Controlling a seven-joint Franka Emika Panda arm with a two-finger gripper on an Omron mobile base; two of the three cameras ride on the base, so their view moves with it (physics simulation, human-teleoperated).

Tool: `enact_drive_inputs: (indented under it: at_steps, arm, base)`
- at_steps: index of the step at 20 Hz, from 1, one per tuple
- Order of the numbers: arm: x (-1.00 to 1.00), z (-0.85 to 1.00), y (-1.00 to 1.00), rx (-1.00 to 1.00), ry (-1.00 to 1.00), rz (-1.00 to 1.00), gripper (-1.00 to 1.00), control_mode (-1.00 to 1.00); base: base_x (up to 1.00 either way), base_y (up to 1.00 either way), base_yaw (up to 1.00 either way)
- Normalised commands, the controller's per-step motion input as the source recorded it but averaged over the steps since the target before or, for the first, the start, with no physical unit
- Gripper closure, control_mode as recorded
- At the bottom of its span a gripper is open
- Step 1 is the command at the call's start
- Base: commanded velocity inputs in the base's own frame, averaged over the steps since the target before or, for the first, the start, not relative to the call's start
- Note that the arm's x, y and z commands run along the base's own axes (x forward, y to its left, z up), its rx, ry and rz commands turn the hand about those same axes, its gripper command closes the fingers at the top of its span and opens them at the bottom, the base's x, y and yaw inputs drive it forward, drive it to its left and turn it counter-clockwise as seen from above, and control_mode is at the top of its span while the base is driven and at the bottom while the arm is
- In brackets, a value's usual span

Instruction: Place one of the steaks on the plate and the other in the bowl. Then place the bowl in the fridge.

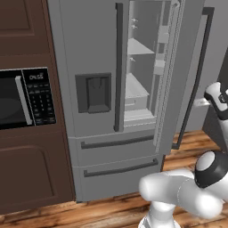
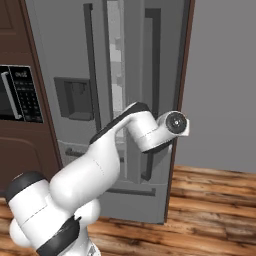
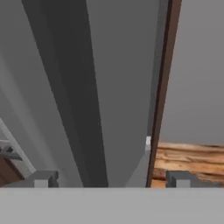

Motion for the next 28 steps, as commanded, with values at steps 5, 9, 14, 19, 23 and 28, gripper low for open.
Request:
enact_drive_inputs:
  at_steps: [5,9,14,19,23,28]
  arm:
    - [-1.0,-0.01,0.45,-0.24,0.0,-0.21,-1.0,-1.0]
    - [-0.85,0.06,1.0,-0.36,0.0,-0.23,-1.0,-1.0]
    - [0.05,0.29,1.0,-0.61,0.24,-0.11,-1.0,-1.0]
    - [0.37,0.04,1.0,-0.57,0.22,-0.17,-1.0,-1.0]
    - [0.38,0.0,0.81,-0.33,0.18,-0.14,-1.0,-1.0]
    - [0.63,0.01,0.32,-0.17,0.3,-0.07,-1.0,-1.0]
  base:
    - [0.0,0.0,0.0]
    - [0.0,0.0,0.0]
    - [0.0,0.0,0.0]
    - [0.0,0.0,0.0]
    - [0.0,0.0,0.0]
    - [0.0,0.0,0.0]
